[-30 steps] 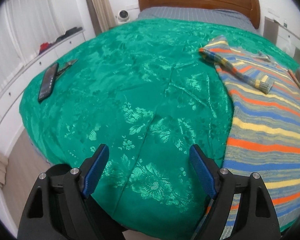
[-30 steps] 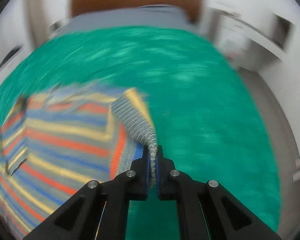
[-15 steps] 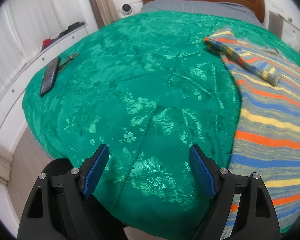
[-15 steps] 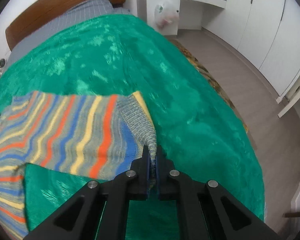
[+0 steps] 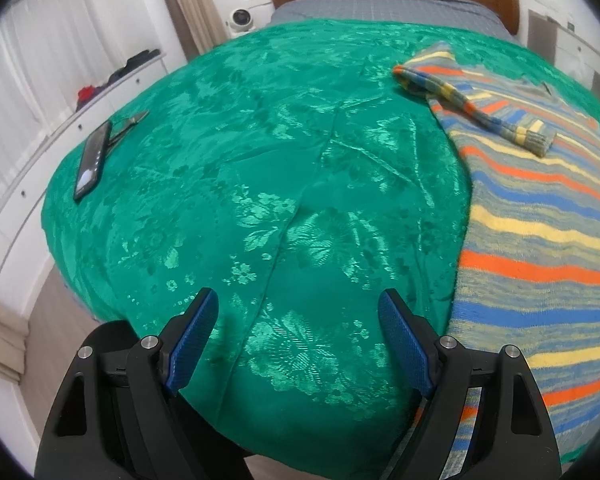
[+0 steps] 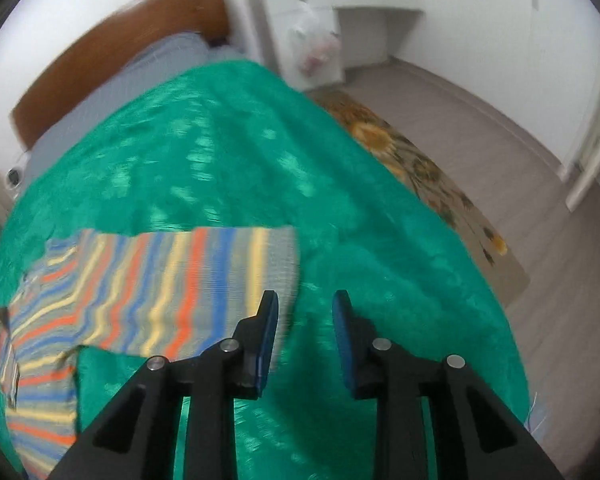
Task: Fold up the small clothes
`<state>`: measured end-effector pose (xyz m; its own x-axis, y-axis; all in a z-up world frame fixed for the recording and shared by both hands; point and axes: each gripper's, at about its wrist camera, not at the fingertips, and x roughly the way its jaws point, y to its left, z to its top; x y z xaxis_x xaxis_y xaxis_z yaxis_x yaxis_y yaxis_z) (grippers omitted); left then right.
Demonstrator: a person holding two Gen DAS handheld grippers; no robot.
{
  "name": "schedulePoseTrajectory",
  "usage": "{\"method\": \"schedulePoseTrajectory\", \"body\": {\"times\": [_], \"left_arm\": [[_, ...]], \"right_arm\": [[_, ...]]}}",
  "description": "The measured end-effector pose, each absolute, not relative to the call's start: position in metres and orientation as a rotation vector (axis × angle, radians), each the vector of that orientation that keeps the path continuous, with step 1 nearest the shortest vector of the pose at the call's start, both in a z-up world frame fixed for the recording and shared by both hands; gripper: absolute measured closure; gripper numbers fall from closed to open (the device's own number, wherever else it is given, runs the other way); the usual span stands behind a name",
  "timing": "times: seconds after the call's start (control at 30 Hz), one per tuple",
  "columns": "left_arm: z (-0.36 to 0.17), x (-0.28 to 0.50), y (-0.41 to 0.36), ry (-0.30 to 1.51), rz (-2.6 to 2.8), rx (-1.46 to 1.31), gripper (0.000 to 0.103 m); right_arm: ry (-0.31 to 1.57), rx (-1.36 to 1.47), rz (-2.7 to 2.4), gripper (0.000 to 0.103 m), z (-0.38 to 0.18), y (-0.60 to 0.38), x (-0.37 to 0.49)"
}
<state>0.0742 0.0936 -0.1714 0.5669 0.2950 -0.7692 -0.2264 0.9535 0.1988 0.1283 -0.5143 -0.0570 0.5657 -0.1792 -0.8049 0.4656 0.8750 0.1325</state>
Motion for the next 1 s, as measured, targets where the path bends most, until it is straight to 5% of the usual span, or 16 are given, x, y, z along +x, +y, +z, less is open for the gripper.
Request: {"method": "schedulePoseTrajectory", "body": {"times": [0.07,0.17,0.27,0.47,0.6,0.8,0.93,1.0], "left_arm": [[-0.17,0.073,0.091,0.917,0.303,0.097,0.019],[-0.16,0.07,0.088,0.914,0.283,0.109,0.019],[-0.134,0.065,0.082,0.875,0.235,0.15,0.019],[-0.067,0.111,0.032,0.762,-0.064,0.261,0.008],[-0.077,0.173,-0.032,0.811,-0.289,0.413,0.009],[-0.146,0.239,-0.086,0.994,-0.377,0.546,0.025],[-0.165,0.249,-0.067,1.059,-0.403,0.475,0.027],[-0.164,0.251,-0.057,1.091,-0.42,0.396,0.052]], "right_arm": [[0.895,0.356,-0.276,0.075,-0.061,-0.496,0.141],[0.944,0.338,-0.229,0.061,-0.082,-0.481,0.152],[0.999,0.315,-0.297,0.064,-0.103,-0.486,0.146],[0.913,0.281,-0.333,0.057,-0.073,-0.474,0.1],[0.875,0.274,-0.287,0.051,-0.066,-0.443,0.057],[0.881,0.248,-0.238,0.05,-0.081,-0.401,0.026],[0.872,0.227,-0.222,0.05,-0.082,-0.381,0.001],[0.863,0.213,-0.224,0.049,-0.083,-0.376,0.0]]}}
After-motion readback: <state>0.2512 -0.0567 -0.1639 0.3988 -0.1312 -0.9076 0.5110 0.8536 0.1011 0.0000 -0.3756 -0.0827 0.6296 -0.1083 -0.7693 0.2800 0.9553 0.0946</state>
